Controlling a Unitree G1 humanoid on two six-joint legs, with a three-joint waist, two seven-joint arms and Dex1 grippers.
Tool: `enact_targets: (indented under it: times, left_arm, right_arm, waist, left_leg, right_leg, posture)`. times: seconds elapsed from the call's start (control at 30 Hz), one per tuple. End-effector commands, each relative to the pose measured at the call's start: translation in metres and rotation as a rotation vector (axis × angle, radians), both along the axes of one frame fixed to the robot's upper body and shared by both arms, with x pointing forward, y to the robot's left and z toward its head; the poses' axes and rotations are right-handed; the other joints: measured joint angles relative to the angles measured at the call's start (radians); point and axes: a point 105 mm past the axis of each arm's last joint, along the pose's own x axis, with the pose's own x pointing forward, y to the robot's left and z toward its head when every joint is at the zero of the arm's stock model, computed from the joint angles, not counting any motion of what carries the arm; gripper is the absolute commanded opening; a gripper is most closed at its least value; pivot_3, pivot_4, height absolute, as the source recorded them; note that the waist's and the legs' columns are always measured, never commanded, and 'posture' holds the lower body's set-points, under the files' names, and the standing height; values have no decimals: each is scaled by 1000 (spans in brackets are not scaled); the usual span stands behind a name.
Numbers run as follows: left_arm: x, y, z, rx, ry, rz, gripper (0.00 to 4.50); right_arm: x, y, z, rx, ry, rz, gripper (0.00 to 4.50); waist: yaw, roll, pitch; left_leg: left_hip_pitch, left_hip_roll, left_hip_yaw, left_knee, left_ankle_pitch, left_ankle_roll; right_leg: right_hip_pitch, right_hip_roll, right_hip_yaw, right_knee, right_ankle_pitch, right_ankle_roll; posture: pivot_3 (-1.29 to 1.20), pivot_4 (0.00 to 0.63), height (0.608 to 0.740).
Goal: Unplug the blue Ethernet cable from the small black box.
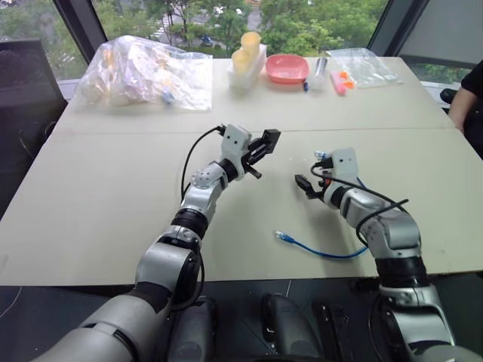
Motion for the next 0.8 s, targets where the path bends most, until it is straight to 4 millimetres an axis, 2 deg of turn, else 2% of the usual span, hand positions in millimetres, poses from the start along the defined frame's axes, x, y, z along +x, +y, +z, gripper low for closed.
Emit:
enact_targets:
  times: [0.03, 0.1, 0.17, 0.27, 0.4, 0.43, 0.53, 0.67, 0.8]
  left_arm:
    - [-1, -11, 8, 1, -48, -4, 492]
    - [-2, -14, 4, 12, -41, -9, 492]
    - [-6, -18, -5, 53, -36, -40, 1528]
    - [-9, -18, -12, 86, -33, -59, 2641]
    - [-8, -10, -13, 104, -44, -59, 4209]
    - [-8, -7, -12, 115, -45, -68, 4475]
    - [-6, 8, -2, 118, -60, -85, 4475]
    - [-7, 43, 30, 91, -74, -85, 4475]
    - [-19, 83, 53, 85, -27, -65, 4475]
  right_arm:
    - [-18, 15, 22, 5, -62, 105, 4453]
    - [-21, 14, 23, 16, -64, 96, 4453]
    - [-22, 12, 23, 12, -75, 90, 4500]
    - [-22, 11, 24, 14, -91, 77, 4500]
    - [-21, 9, 26, 41, -109, 62, 4500]
    - [-21, 10, 25, 40, -109, 64, 4500]
    - [-23, 9, 24, 32, -112, 68, 4500]
    - [-25, 3, 25, 18, -125, 84, 4500]
    - [-33, 0, 33, 13, -158, 153, 4500]
  waist:
    - [-1, 0, 0]
    - [0, 0, 0]
    - [0, 0, 0]
    - [-1, 0, 0]
    - [-1, 0, 0]
    - [-1, 0, 0]
    - [-2, 0, 0]
    - [-4, 0, 0]
    - [-5, 0, 0]
  left_leg:
    - [0, 0, 0, 0, 0, 0]
    - [-1, 0, 0, 1, 0, 0]
    - [-1, 0, 0, 2, 0, 0]
    - [-1, 0, 0, 2, 0, 0]
    - [-1, 0, 0, 2, 0, 0]
    - [-1, 0, 0, 2, 0, 0]
    - [-1, 0, 0, 2, 0, 0]
    - [-1, 0, 0, 2, 0, 0]
    - [-1, 1, 0, 2, 0, 0]
  right_leg:
    - [0, 0, 0, 0, 0, 0]
    - [0, 0, 0, 0, 0, 0]
    - [0, 0, 0, 0, 0, 0]
    - [0, 0, 0, 0, 0, 0]
    - [0, 0, 0, 0, 1, 0]
    - [0, 0, 0, 0, 1, 0]
    - [0, 0, 0, 0, 1, 0]
    - [-1, 0, 0, 0, 1, 0]
    - [-1, 0, 0, 1, 1, 0]
  posture:
    - [0, 150, 740]
    - [0, 150, 740]
    - [0, 150, 740]
    - [0, 150, 740]
    - [0, 150, 740]
    - [0, 150, 740]
    - [0, 150, 740]
    - [0, 150, 740]
    - [0, 150, 740]
